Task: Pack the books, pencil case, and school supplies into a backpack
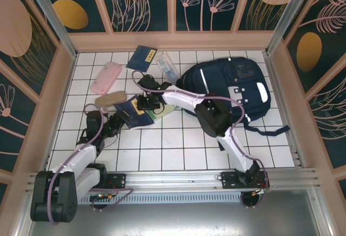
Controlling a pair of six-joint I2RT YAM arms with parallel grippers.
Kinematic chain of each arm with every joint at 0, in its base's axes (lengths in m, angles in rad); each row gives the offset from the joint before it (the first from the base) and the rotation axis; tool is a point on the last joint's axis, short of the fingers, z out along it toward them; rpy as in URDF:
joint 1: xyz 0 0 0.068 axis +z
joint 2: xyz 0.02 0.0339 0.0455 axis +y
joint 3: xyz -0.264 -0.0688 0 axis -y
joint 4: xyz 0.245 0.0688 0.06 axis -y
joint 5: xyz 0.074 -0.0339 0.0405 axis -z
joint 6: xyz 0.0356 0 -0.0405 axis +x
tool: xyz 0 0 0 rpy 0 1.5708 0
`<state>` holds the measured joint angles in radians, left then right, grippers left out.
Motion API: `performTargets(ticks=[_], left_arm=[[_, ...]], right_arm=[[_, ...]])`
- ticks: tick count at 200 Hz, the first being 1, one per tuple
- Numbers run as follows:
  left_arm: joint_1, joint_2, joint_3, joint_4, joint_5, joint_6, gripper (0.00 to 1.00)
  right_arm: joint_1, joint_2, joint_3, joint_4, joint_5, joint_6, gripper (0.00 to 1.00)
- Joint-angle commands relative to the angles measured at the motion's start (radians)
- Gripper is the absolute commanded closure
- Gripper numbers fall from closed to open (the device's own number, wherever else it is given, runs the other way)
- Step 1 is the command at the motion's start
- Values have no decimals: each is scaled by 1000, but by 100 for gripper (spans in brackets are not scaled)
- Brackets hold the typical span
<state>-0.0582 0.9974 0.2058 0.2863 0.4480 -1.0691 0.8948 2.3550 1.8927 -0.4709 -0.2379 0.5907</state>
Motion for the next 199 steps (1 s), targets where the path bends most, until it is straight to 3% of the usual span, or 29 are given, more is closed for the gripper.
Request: performTargets(ticks=[1, 47, 94, 127, 199], left_arm=[[-12, 17, -2, 97, 48, -19, 54], [-13, 96, -27, 206, 78, -68, 55], [-12, 31, 38, -4, -14, 20, 78], [-12, -21, 68, -77, -28, 50, 95], [-12, -49, 224, -175, 25, 136, 98]], right_arm=[[37, 20, -50, -69, -61, 16, 74], [38, 10, -62, -66, -60, 18, 74], [29, -16, -63, -61, -46, 14, 73], [12, -85, -52, -37, -36, -1, 64], [-95, -293, -47, -152, 145, -106, 59]])
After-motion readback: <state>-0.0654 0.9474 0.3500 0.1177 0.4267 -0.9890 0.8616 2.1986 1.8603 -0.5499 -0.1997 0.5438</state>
